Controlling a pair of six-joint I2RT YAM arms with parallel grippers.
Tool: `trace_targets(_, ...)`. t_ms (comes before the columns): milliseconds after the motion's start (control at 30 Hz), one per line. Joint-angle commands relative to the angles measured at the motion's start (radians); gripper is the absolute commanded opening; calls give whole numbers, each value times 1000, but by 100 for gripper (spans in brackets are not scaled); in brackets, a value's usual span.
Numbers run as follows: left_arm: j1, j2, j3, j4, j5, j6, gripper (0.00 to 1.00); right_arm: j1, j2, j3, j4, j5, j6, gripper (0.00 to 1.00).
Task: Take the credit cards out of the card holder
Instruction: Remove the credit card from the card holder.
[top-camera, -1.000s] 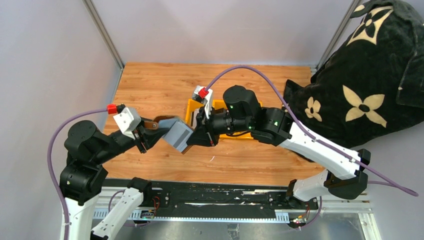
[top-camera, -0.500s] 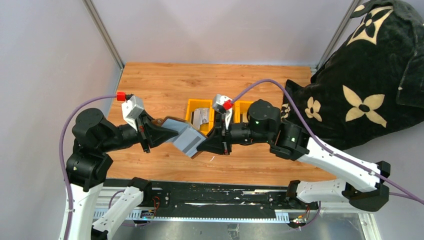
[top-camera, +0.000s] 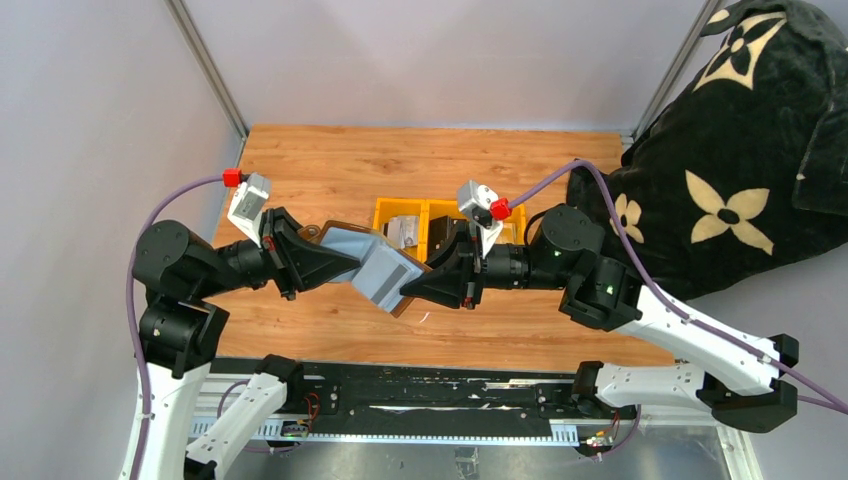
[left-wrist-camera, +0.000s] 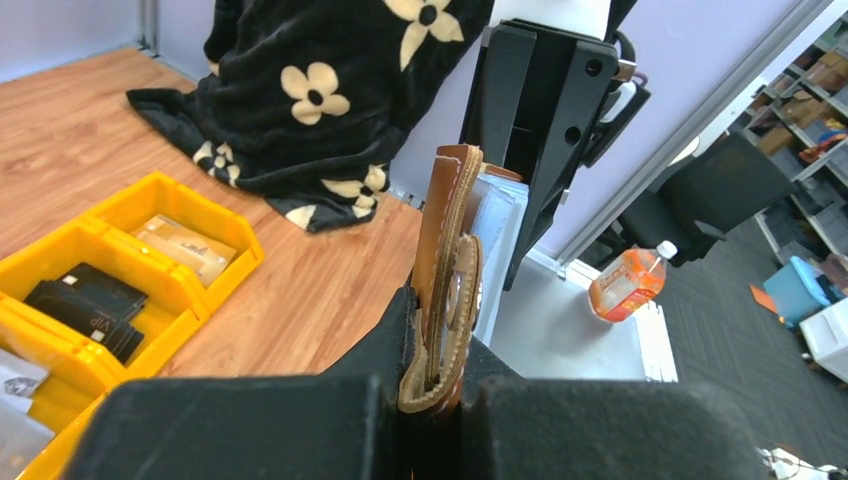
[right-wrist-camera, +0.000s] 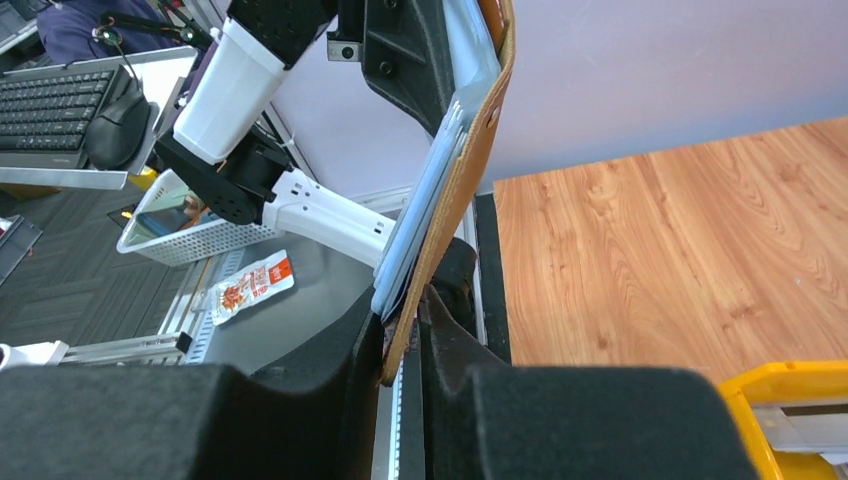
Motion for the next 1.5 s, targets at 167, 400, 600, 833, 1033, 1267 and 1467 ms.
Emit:
trace_targets(167,-1,0,-8,105,100,-139,0,12,-40,-56,166,56,1,17)
trace_targets(400,-1,2,-4,124,120,-162,0,13,-20,-43,204,7,11,15)
trace_targets(600,-1,6,-5,123,123,-153,0,13,-25,-57,259,-22,24,14)
trace_targets(833,-1,9,-1,113,121,-139,0,13,-32,-83,343,-63,52,14)
trace_targets(1033,-1,14,9,114,115,-138,0,13,-13,-52,280,-16,40,9)
trace_targets(1267,-1,4,43,-12,75,14,0,13,12,-7,135,214,37,27)
trace_targets(1467,-1,2,55,-72,55,80,0,13,1,-36,175,225,45,35)
